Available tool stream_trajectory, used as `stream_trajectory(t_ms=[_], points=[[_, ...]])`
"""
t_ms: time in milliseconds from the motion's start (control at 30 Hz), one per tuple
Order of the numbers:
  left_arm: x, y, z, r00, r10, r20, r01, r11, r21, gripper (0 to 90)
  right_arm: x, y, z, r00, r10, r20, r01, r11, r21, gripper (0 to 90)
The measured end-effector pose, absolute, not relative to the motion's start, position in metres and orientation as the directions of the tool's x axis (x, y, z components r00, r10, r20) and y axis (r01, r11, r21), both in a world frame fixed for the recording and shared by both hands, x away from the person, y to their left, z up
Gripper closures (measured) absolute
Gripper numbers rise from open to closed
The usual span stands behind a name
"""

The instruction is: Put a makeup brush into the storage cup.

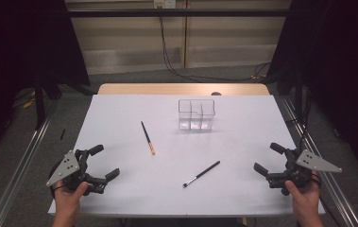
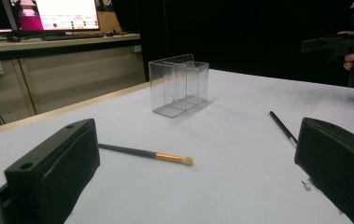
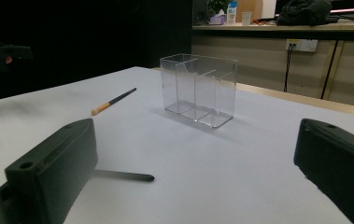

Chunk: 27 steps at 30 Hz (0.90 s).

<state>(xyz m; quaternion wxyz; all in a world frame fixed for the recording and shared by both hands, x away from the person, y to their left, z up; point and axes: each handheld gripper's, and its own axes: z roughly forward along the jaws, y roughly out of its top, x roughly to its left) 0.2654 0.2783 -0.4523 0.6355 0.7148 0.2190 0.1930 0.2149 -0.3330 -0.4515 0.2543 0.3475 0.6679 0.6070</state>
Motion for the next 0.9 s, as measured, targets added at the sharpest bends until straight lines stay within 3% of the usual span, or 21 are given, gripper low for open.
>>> stream_trajectory(t_ms=[900], points=[[0.281, 0.256, -0.445, 0.836, 0.549, 0.024, 0.061, -0.136, 0.989, 0.0, 0.219, -0.329, -0.451, -0.653, 0.753, 0.079, 0.146, 0.023, 0.989, 0.0]])
